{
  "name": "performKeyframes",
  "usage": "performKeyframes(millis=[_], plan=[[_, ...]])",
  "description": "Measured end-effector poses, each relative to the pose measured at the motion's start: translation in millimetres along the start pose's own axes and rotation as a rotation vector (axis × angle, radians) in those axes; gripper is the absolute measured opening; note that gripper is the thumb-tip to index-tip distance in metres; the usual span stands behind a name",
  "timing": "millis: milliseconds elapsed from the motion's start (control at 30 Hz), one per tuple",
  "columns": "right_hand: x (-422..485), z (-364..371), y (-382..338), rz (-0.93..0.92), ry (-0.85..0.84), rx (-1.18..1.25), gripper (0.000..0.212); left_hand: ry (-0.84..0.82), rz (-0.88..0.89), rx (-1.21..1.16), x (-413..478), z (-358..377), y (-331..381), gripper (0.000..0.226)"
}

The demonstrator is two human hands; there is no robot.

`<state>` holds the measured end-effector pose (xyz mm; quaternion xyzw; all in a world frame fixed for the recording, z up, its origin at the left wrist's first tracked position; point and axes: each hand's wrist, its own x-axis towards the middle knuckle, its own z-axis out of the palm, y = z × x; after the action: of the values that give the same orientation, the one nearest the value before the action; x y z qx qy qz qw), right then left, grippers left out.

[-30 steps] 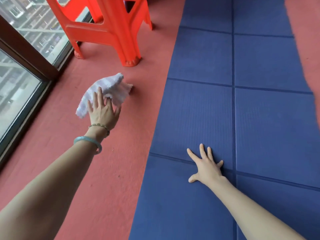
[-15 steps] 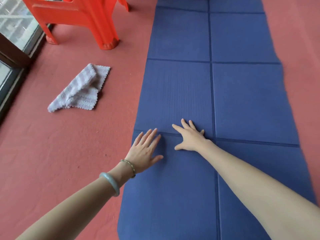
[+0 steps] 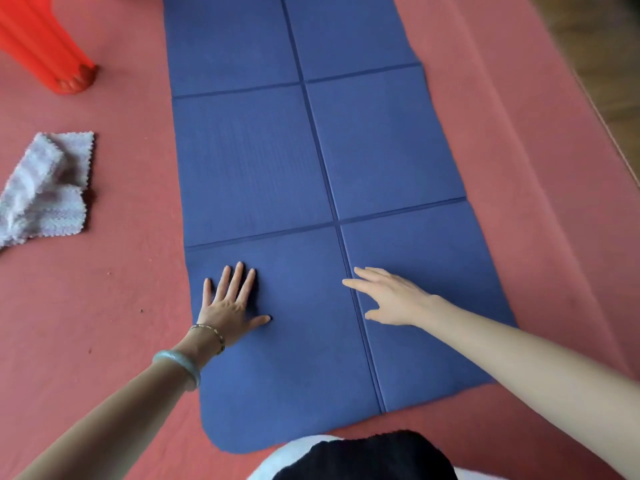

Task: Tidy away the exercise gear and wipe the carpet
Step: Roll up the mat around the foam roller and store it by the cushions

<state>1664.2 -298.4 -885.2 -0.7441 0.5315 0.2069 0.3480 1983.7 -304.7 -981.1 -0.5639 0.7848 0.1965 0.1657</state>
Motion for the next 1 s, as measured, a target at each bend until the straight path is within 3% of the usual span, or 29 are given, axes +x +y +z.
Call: performKeyframes(millis=[100, 200, 300, 433, 667, 767, 867, 1000], plan=[[-10, 20, 19, -0.006, 0.028, 0.032, 0.069, 0.000, -0.041, -0.004, 0, -4, 15, 0.108], [-22, 45, 43, -0.061, 0.101, -0.007, 0.065, 0.146, -0.013, 0.015, -2, 1, 42, 0.098], [-43, 70, 64, -0.115, 0.144, -0.058, 0.062, 0.307, 0.258, 0.005, -19, 20, 85, 0.082], [-70, 92, 76, -0.238, 0.084, -0.168, 0.057, 0.298, 0.507, -0.073, -65, 55, 158, 0.059], [-85, 141, 84, -0.393, 0.167, -0.330, 0.068, 0.240, 0.516, -0.062, -98, 94, 187, 0.087], [-83, 151, 87, -0.432, 0.221, -0.404, 0.073, 0.291, 0.494, -0.060, -94, 92, 186, 0.074], [-87, 151, 88, -0.453, 0.262, -0.369, 0.061, 0.353, 0.539, -0.089, -94, 87, 183, 0.051], [-95, 144, 90, -0.432, 0.171, -0.062, 0.039, 0.330, 0.563, -0.196, -89, 84, 171, 0.042]])
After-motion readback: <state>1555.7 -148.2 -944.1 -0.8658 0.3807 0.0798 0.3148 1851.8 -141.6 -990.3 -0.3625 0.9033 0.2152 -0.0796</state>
